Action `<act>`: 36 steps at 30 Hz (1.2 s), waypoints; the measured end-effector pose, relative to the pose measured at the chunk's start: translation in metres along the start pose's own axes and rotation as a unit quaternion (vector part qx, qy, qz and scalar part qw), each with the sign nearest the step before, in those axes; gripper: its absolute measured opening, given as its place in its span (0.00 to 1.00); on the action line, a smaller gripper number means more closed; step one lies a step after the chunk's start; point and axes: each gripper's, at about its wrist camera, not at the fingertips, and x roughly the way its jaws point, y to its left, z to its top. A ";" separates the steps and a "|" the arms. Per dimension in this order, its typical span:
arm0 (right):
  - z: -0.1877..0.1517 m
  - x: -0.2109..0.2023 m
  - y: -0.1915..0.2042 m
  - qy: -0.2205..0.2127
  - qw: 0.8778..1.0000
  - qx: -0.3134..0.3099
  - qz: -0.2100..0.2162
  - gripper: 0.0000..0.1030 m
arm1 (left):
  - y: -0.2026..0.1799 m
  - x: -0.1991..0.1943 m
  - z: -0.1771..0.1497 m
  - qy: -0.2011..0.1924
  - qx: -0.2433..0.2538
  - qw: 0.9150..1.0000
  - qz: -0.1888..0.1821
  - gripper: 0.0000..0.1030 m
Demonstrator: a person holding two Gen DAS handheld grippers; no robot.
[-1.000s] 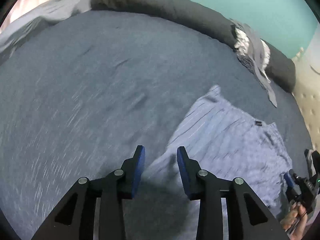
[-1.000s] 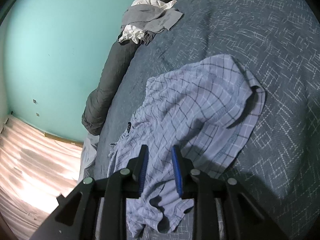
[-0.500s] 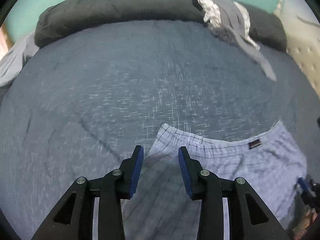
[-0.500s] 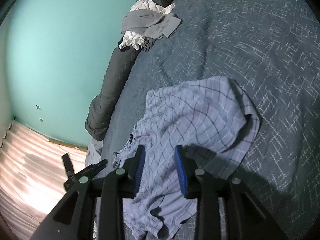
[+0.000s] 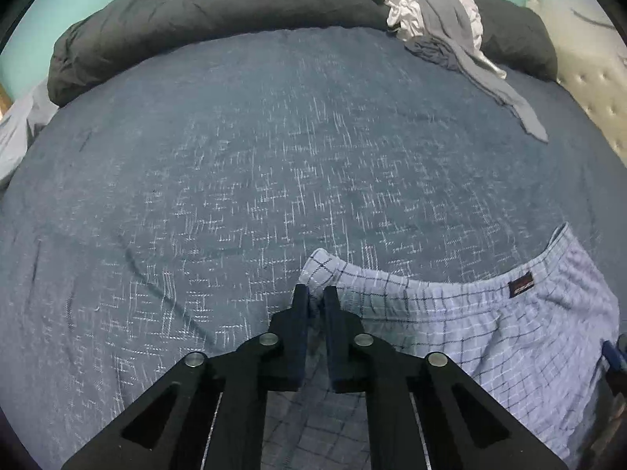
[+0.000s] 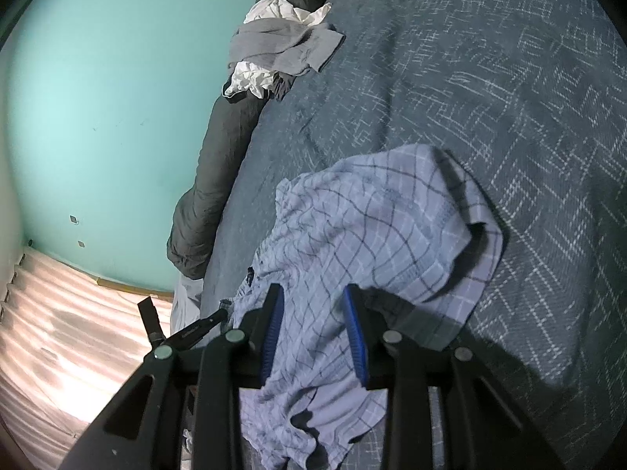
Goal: Fold clothes
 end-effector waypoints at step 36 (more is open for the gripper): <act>-0.001 0.003 -0.001 -0.001 1.000 0.001 0.000 0.30 | 0.017 0.011 -0.007 0.015 -0.044 0.999 -0.012 0.30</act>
